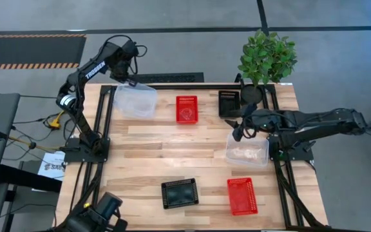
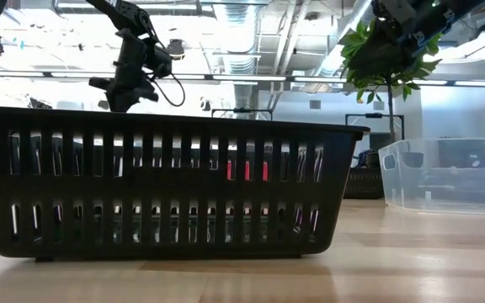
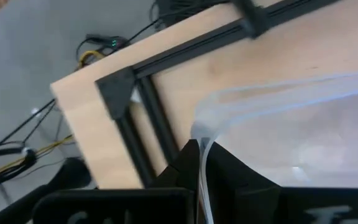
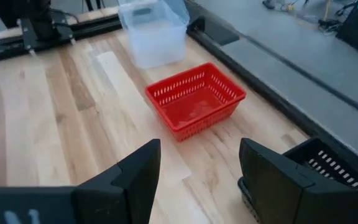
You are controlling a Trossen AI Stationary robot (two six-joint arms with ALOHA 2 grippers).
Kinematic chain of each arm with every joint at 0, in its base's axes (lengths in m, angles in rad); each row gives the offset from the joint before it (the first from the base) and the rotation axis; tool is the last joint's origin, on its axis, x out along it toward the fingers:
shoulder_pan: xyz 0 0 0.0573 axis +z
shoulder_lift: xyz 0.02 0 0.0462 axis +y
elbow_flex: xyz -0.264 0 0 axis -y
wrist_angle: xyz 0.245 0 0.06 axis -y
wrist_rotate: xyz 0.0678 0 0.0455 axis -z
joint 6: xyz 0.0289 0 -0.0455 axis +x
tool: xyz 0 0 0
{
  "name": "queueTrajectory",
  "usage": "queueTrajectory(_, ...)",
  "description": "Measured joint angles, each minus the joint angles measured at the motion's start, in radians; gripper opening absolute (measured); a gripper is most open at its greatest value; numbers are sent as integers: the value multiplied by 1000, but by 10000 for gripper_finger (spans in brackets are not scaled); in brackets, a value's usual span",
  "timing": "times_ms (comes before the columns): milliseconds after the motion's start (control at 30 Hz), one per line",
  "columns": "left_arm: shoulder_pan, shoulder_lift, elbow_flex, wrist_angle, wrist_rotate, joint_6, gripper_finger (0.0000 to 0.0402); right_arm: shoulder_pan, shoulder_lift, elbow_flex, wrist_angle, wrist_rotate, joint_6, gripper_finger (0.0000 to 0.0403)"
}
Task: Stack baskets by color
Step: Stack the bottom left transparent bin on the top left transparent bin
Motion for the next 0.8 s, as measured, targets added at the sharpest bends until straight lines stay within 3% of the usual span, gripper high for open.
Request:
queueTrajectory(500,38,0,0,58,261,118,0,-44,35,0,10,-49,-2,240)
queueTrajectory(800,58,-1,-45,109,328,188,0,-44,34,0,11,-49,-2,240)
